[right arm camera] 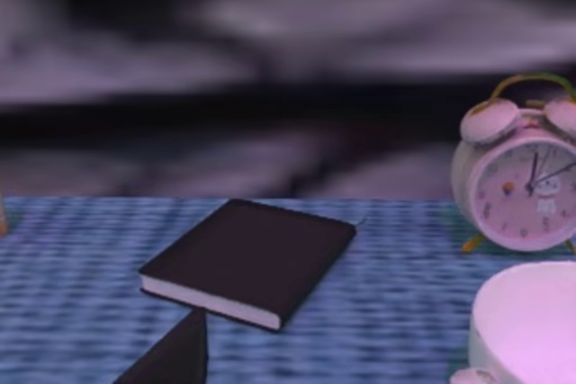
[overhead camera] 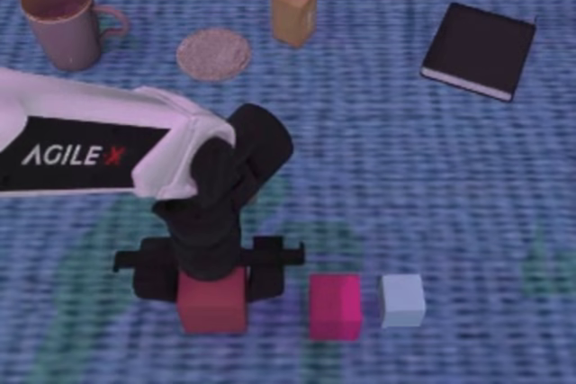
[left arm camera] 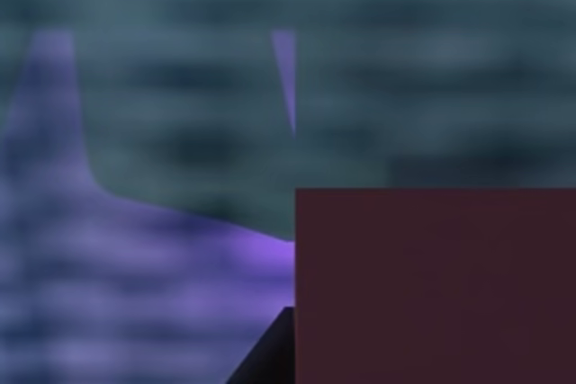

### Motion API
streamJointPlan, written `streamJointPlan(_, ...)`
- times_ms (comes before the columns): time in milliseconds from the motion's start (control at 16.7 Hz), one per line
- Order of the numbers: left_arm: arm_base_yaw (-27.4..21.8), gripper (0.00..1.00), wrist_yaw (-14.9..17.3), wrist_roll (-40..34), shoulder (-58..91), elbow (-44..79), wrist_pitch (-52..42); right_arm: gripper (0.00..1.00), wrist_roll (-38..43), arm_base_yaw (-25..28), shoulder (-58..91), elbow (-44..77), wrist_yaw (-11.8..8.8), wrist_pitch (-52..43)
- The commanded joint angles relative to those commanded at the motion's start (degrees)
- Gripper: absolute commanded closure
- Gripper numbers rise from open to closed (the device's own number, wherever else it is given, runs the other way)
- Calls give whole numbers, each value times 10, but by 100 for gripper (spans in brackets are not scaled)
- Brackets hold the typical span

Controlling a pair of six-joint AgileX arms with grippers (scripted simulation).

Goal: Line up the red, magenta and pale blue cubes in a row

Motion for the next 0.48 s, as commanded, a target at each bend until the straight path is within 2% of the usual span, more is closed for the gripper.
streamJointPlan(240, 0, 2, 0, 0, 0, 0, 0, 0, 0, 0, 0, 0, 0, 0)
streamJointPlan(480, 0, 0, 0, 0, 0, 0, 0, 0, 0, 0, 0, 0, 0, 0)
